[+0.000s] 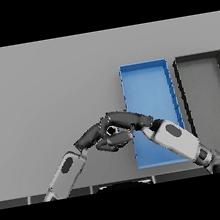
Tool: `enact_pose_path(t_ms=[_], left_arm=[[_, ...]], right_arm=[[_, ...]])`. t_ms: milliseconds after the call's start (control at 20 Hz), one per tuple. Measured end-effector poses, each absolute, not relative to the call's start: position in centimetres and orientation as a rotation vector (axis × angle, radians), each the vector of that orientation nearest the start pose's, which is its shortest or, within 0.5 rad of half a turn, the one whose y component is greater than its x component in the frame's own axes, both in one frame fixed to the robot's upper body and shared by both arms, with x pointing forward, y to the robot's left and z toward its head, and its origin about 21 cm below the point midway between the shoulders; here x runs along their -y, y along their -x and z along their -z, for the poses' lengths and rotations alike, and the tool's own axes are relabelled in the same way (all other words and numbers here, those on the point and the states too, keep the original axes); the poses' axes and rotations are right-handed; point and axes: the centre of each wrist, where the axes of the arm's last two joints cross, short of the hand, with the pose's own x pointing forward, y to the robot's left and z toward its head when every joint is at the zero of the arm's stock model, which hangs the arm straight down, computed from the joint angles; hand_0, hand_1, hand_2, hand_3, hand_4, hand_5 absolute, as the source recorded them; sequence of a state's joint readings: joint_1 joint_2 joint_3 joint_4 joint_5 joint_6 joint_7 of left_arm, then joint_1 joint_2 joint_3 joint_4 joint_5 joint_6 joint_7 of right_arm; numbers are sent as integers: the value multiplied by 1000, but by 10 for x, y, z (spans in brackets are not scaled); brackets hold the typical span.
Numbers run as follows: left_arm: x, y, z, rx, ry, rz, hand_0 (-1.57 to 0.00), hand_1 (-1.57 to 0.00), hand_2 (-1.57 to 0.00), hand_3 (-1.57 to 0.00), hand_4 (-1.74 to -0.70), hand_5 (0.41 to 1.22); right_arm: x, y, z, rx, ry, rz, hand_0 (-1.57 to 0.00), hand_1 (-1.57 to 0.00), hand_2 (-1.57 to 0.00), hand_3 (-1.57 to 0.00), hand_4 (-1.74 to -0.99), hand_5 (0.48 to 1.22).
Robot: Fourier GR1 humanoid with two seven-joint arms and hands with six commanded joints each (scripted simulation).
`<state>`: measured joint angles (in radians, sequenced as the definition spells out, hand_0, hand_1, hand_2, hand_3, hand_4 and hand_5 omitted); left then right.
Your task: Pick up the blue pipe and place it into the blue bin.
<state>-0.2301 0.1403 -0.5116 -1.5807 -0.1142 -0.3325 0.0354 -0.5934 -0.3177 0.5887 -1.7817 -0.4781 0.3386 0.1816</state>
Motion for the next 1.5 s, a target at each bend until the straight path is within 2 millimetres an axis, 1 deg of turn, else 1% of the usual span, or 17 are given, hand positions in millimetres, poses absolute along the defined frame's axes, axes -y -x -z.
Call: enact_pose_path(t_ms=[50, 150, 250, 300, 400, 550, 650, 750, 800, 850, 950, 1050, 1100, 1250, 1300, 1400, 1500], left_arm=[[-116, -259, -40, 1562, 427, 999, -16, -15, -13, -14, -896, 562], [-117, -258, -41, 1557, 419, 993, -10, -9, -8, -9, -901, 548], [-119, -255, -40, 1543, 420, 987, -6, -5, -5, -5, -911, 534], [-119, -255, -39, 1533, 419, 988, -4, -4, -4, -4, -914, 524], [-120, -254, -37, 1527, 426, 996, -3, -2, -2, -2, -915, 507], [-114, -253, -39, 1518, 431, 995, -1, -1, -1, -1, -919, 503], [-120, -252, -39, 1511, 419, 1002, 0, 0, 0, 0, -915, 503], [-122, -249, -38, 1530, 432, 1006, 0, 0, 0, 0, -908, 502], [-122, -249, -39, 1536, 428, 1007, 0, 0, 1, 0, -907, 499], [-123, -247, -40, 1548, 437, 1010, 1, 1, 1, 1, -903, 495], [-124, -251, -42, 1528, 427, 1003, 1, 1, 1, 1, -907, 491], [-122, -252, -41, 1517, 425, 1012, 1, 1, 1, 1, -911, 490], [-123, -249, -39, 1527, 442, 1008, 1, 1, 1, 1, -911, 487], [-126, -252, -42, 1520, 436, 987, 1, 1, 1, 1, -902, 489], [-127, -252, -41, 1514, 427, 988, 1, 1, 1, 1, -898, 489], [-122, -251, -41, 1515, 431, 998, 1, 1, 1, 1, -894, 483], [-126, -251, -39, 1512, 436, 980, 1, 1, 1, 1, -890, 474]], right_arm=[[97, -267, -167, 1662, -891, -1106, -1571, -1571, -1571, -1570, -1489, 1220], [98, -270, -174, 1647, -889, -1065, -1571, -1571, -1571, -1571, -1491, 1221], [102, -273, -183, 1621, -932, -1021, -1571, -1571, -1571, -1571, -1581, 1221], [102, -270, -192, 1608, -953, -1020, -1571, -1571, -1571, -1571, -1613, 1221], [107, -274, -209, 1586, -976, -977, -1571, -1571, -1571, -1571, -1659, 1221], [112, -283, -246, 1596, -1022, -879, -1571, -1571, -1571, -1571, -1699, 1154], [118, -287, -283, 1660, -1081, -823, -1571, -1571, -1571, -1571, -1714, 1134], [128, -296, -305, 1761, -1008, -822, -1571, -1571, -1571, -1571, -1724, 1117], [136, -303, -316, 1798, -973, -773, -1571, -1571, -1571, -1571, -1727, 1113], [137, -308, -327, 1827, -941, -741, -1571, -1571, -1571, -1571, -1730, 1110], [151, -324, -343, 1876, -823, -661, -1571, -1571, -1571, -1571, -1734, 1127], [163, -344, -340, 1854, -716, -565, -1571, -1571, -1571, -1571, -1736, 1135], [175, -354, -337, 1839, -637, -532, -1571, -1571, -1571, -1571, -1737, 1135], [207, -375, -304, 1731, -507, -424, -1571, -1571, -1571, -1571, -1739, 1120], [215, -378, -286, 1692, -481, -395, -1571, -1571, -1571, -1571, -1740, 1117], [223, -377, -260, 1609, -425, -358, -1571, -1571, -1571, -1571, -1740, 1122], [228, -375, -234, 1530, -377, -319, -1571, -1571, -1571, -1571, -1740, 1120]])
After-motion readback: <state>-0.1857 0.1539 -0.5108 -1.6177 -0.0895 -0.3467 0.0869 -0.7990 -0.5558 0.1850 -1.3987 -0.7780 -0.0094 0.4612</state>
